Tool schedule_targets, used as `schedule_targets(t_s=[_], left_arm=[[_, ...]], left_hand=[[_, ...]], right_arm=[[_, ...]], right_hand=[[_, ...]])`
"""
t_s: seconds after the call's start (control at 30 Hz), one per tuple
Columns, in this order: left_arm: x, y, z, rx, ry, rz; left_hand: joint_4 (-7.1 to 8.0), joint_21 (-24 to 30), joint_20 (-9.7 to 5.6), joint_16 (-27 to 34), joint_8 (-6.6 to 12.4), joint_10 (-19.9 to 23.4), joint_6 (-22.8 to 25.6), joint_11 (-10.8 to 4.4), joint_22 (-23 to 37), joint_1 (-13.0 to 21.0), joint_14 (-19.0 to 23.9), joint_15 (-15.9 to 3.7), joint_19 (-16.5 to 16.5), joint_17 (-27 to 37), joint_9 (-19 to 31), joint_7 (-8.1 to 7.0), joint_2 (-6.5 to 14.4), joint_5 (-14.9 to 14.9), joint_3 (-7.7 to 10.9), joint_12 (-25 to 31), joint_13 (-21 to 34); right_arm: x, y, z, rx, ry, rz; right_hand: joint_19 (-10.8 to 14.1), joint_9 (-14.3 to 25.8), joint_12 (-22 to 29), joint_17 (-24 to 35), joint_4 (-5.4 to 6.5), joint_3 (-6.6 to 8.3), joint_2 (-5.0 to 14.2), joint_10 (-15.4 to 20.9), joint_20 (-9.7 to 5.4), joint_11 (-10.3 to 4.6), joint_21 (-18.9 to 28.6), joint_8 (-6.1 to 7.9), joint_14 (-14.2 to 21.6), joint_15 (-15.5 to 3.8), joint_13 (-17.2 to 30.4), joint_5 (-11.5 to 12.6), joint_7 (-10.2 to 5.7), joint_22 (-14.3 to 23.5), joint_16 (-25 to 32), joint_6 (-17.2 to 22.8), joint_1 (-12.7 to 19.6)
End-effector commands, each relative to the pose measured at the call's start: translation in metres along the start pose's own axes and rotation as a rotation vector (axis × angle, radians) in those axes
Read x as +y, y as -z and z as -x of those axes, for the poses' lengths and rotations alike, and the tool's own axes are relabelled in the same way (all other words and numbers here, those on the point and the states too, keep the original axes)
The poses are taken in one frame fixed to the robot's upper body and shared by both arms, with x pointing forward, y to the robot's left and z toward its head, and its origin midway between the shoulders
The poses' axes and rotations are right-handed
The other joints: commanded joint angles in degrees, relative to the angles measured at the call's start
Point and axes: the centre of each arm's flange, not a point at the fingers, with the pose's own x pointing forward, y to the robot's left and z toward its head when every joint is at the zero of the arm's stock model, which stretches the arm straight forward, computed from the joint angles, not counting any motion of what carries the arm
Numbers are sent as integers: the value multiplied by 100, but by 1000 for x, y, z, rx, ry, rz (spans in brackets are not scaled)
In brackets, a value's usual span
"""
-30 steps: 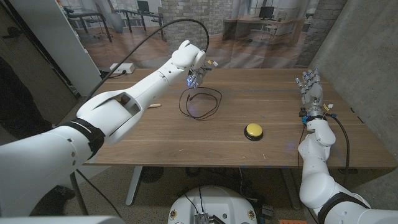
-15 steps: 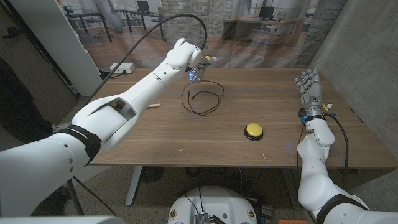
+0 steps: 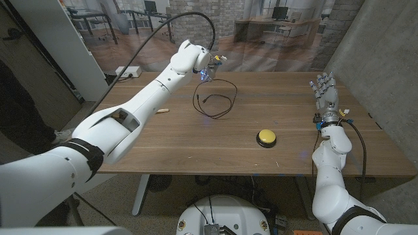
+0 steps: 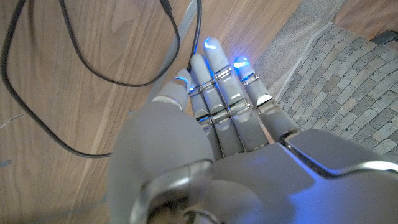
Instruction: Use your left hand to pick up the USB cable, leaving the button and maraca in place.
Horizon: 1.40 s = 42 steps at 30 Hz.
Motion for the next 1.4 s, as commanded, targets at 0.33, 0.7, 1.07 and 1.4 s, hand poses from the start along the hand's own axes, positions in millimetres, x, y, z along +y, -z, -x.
schedule_targets(t_s=[0.33,0.7,1.07,1.4], left_arm=[[14,9,25,-5,-233,66],[19,13,35,-8,-313,103],[23,21,42,-9,-397,157],[24,29,50,2,-510,197]], left_hand=[[93,106,-78,-47,815,222,73,-271,7,33,312,-324,-27,32,874,109,128,90,156,10,117],[78,185,-86,-65,842,240,65,-269,-3,22,343,-320,-28,64,893,133,115,119,176,12,204],[78,241,-94,-78,861,241,68,-285,-12,7,354,-329,-44,98,899,132,111,137,186,6,271],[82,286,-96,-94,872,250,50,-280,-20,-16,365,-327,-60,117,913,135,103,146,193,3,323]], right_arm=[[4,-3,5,-7,-5,-3],[7,-5,8,-9,-6,0],[12,-6,8,-12,-5,1],[20,-5,7,-12,-7,0]], right_hand=[[73,21,-24,20,-20,-2,-18,17,3,12,-34,-14,51,21,19,24,37,19,-5,20,73],[72,22,-30,21,-24,-5,-19,16,3,12,-40,-12,48,16,19,25,40,19,-10,25,78],[75,22,-33,21,-26,-7,-17,16,-4,10,-42,-14,49,14,20,26,36,19,-12,21,82],[79,22,-35,21,-28,-9,-16,19,-7,10,-43,-11,49,14,20,27,39,19,-15,28,86]])
